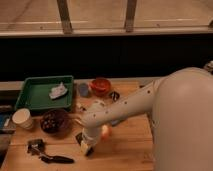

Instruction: Wipe table surface with eraser

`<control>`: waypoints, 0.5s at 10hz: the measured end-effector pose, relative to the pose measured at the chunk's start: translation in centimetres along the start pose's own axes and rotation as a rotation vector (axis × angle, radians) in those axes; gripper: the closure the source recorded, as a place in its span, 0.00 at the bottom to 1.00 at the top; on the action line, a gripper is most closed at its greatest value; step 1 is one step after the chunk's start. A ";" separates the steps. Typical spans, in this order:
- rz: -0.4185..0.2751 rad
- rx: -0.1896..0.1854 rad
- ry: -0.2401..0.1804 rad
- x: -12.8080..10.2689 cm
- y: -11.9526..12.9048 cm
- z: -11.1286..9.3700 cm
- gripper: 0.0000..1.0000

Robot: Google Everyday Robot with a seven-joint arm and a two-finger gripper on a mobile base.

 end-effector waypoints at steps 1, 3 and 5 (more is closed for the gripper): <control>0.001 0.008 -0.004 -1.1 -1.3 0.0 1.00; -0.017 0.025 -0.015 -3.5 -2.1 -0.3 1.00; -0.059 0.033 -0.025 -4.8 -1.4 -1.1 1.00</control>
